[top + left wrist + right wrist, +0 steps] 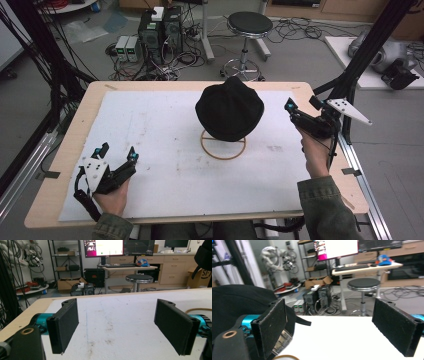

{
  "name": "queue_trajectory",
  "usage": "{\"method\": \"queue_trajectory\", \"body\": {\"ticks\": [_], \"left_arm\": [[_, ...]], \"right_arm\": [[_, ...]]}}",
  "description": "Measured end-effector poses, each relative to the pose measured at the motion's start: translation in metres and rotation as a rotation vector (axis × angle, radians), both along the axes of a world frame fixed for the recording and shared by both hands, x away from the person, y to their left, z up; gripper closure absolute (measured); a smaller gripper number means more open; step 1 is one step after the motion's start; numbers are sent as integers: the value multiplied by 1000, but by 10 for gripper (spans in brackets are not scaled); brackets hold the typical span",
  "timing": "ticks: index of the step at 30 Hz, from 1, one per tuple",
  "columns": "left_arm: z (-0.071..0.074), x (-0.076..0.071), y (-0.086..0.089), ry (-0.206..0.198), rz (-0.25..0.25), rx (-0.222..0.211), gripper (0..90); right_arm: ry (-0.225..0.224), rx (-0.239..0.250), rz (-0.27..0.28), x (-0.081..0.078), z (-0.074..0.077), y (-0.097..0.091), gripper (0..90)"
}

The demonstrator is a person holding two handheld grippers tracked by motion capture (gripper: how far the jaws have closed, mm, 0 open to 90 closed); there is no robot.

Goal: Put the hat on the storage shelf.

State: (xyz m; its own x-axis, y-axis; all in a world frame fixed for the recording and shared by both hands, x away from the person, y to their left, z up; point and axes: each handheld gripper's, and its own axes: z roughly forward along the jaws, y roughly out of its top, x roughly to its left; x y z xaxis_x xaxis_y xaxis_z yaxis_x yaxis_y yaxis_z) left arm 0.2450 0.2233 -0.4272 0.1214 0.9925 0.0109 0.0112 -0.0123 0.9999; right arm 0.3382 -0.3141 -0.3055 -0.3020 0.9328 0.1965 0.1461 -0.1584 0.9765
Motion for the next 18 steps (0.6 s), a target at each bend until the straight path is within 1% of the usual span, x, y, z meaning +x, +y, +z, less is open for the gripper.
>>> {"method": "queue_trajectory", "body": {"ticks": [2, 3, 5, 6, 9, 10, 12, 14, 15, 16, 17, 18], "left_arm": [[0, 0, 0, 1, 0, -2, 198], [0, 0, 1, -2, 2, -7, 198], [1, 0, 1, 0, 0, -8, 198], [1, -1, 2, -3, 5, -16, 198], [1, -1, 4, -4, 8, -29, 198], [1, -1, 4, -3, 10, -32, 198], [1, -1, 5, -5, 12, -44, 198], [1, -1, 6, -4, 13, -47, 198], [2, -1, 6, -5, 16, -53, 198], [2, -2, 7, -8, 18, -61, 198], [2, -2, 7, -8, 18, -61, 198], [2, -2, 8, -9, 22, -69, 198]], "right_arm": [[-3, 5, -23, -5, -5, 0, 117], [-16, -8, -35, -7, -8, 1, 117], [-25, -25, -53, -10, -13, 2, 117], [-11, -39, -64, -11, -15, 3, 117], [-34, -52, -87, -15, -20, 3, 117], [-30, -54, -85, -16, -22, 3, 117], [-33, -63, -101, -18, -27, 3, 117], [-34, -68, -105, -20, -33, 3, 117], [-34, -68, -105, -20, -33, 3, 117], [-35, -71, -110, -23, -40, 4, 118], [-35, -71, -110, -23, -40, 4, 118], [-37, -80, -114, -24, -48, 5, 118]]}}
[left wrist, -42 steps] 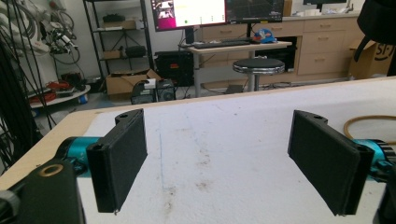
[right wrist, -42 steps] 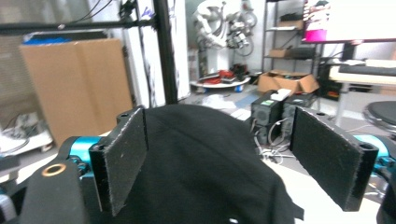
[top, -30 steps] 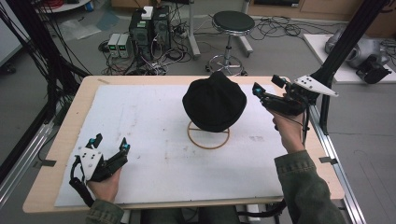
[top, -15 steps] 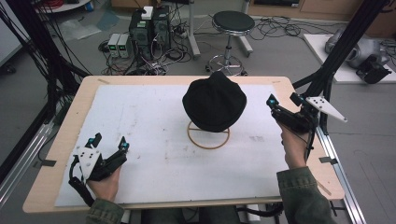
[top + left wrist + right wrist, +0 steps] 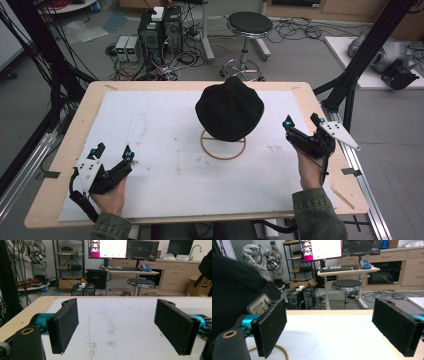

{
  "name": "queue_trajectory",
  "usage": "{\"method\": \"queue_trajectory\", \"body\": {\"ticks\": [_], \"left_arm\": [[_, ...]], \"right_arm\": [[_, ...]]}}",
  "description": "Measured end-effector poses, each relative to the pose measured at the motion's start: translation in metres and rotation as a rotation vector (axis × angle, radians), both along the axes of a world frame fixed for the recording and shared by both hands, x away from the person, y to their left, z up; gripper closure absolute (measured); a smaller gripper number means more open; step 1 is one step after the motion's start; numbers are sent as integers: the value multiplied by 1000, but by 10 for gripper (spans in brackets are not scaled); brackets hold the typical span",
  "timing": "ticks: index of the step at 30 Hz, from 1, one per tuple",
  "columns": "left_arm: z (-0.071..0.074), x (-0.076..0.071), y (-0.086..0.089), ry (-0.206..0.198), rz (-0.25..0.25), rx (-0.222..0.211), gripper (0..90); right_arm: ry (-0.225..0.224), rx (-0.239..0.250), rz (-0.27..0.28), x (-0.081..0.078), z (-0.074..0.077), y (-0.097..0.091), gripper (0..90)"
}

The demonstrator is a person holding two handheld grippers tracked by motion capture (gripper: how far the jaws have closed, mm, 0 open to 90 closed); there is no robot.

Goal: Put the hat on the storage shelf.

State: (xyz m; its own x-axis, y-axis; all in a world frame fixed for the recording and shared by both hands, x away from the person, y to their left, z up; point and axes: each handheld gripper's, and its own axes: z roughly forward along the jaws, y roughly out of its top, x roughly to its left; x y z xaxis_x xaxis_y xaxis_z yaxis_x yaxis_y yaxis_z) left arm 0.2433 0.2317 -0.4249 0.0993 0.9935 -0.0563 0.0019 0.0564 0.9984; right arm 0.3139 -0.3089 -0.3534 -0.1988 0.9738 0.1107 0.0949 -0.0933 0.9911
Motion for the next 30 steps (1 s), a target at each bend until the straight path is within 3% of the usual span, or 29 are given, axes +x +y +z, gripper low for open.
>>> {"method": "queue_trajectory", "body": {"ticks": [5, 8, 12, 17, 19, 22, 24, 30], "left_arm": [[-1, 1, 4, 5, 7, -17, 198], [-1, 1, 5, 3, 13, -24, 197], [-1, 1, 7, 4, 20, -24, 195], [-2, 1, 7, 6, 23, -24, 195], [-3, 2, 7, 10, 21, -20, 195], [-3, 2, 4, 13, 12, -13, 195], [-3, 2, 4, 12, 11, -12, 195], [-4, 2, 4, 13, 12, -14, 195]], "right_arm": [[-2, 11, -15, -4, -22, 2, 118], [18, -5, -27, -2, -30, 1, 118], [6, -45, -71, -5, -42, 0, 118], [68, -52, -90, -5, -62, -1, 118], [97, -55, -95, -5, -63, 2, 118], [61, -94, -99, -8, -62, 6, 118], [63, -108, -93, -8, -63, 9, 118], [63, -93, -78, -7, -69, 7, 118]]}}
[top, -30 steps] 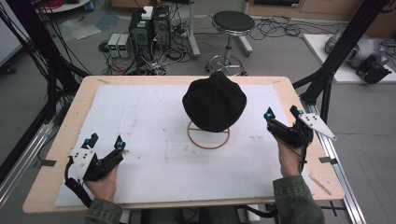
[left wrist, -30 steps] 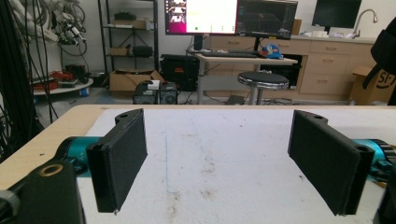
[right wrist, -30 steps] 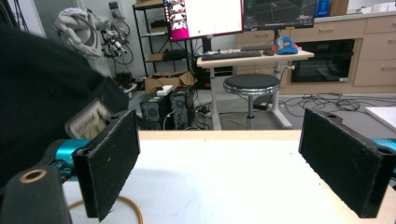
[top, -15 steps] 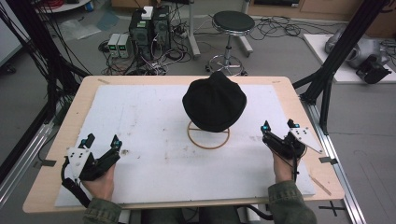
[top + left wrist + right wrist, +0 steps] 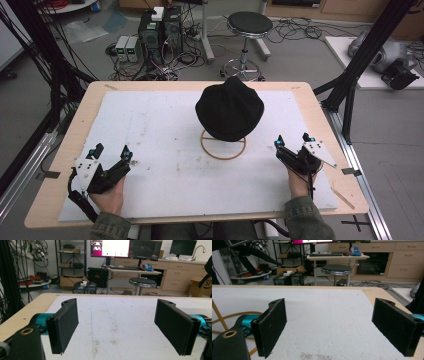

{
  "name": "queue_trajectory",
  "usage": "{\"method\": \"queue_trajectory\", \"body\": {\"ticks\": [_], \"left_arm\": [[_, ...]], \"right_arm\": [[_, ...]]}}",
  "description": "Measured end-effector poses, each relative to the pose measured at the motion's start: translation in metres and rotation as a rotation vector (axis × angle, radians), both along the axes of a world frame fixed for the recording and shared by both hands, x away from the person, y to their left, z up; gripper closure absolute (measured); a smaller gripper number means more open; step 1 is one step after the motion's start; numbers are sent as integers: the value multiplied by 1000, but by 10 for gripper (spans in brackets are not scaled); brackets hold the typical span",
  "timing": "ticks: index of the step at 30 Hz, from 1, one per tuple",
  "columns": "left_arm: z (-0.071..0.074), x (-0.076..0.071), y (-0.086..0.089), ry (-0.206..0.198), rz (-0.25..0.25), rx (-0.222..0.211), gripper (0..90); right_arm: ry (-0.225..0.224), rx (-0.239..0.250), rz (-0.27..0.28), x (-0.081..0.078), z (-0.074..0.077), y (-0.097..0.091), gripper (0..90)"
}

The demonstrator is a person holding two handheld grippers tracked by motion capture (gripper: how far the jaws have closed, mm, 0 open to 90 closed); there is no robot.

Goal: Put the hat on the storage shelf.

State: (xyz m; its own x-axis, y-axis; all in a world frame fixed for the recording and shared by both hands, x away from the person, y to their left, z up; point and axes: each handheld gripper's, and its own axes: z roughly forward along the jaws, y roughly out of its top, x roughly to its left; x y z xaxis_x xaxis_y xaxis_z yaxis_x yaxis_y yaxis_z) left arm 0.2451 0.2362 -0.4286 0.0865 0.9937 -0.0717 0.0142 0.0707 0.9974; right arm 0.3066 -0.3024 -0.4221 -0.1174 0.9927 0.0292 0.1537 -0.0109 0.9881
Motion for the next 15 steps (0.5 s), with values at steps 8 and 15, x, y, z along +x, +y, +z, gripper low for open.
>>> {"method": "queue_trajectory", "body": {"ticks": [8, 15], "left_arm": [[-1, 0, 1, 5, -1, -4, 195], [-1, 0, -1, 5, -5, -6, 195]], "right_arm": [[-5, 1, 7, -1, 0, 0, 118], [-4, -9, 14, 0, 0, -1, 118]]}}
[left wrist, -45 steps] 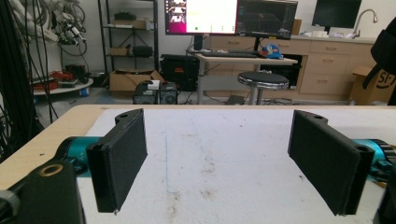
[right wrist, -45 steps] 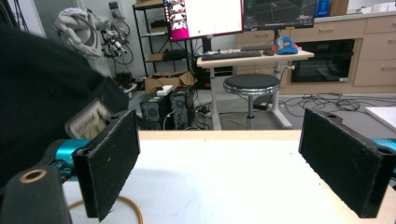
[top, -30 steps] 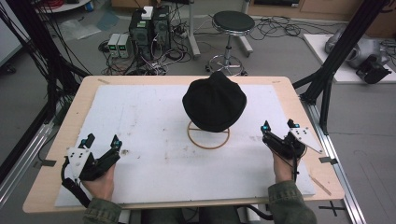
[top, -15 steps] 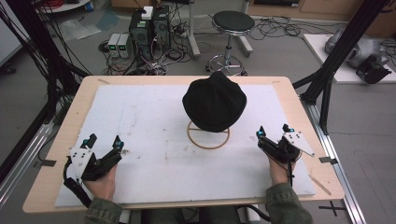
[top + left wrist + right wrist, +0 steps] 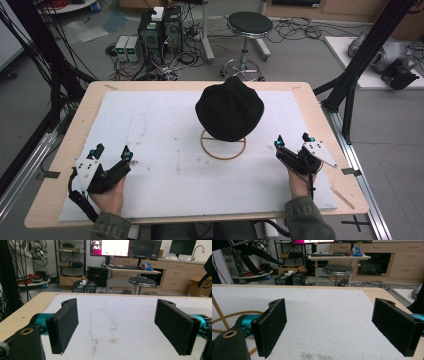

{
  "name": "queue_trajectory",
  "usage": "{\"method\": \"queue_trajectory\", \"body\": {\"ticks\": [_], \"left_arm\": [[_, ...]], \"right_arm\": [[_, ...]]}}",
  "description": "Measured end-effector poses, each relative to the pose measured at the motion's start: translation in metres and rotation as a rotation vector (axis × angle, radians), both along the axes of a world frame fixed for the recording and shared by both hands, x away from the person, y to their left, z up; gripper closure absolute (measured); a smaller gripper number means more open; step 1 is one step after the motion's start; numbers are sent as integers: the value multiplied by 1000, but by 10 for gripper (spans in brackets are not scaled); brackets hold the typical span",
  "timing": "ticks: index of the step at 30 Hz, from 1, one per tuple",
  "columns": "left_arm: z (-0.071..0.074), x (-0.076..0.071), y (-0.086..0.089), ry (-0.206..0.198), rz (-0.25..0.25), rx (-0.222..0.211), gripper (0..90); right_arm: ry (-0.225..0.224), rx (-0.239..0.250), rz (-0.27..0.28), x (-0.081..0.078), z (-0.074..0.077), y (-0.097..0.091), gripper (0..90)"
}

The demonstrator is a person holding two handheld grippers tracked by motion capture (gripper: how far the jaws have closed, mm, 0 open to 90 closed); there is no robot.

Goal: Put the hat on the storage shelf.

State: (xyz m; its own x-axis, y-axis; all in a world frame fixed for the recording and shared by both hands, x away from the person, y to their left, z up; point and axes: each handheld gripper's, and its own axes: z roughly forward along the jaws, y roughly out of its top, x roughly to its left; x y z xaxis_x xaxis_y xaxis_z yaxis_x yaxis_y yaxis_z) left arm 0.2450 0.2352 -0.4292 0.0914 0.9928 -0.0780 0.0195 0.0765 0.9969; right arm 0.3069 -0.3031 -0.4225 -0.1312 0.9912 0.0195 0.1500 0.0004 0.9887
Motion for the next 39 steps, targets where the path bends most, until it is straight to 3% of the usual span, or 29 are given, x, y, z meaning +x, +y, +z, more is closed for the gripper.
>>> {"method": "queue_trajectory", "body": {"ticks": [39], "left_arm": [[-1, -10, 2, 6, -7, -6, 195]], "right_arm": [[11, 54, 19, -8, -1, -3, 119]]}}
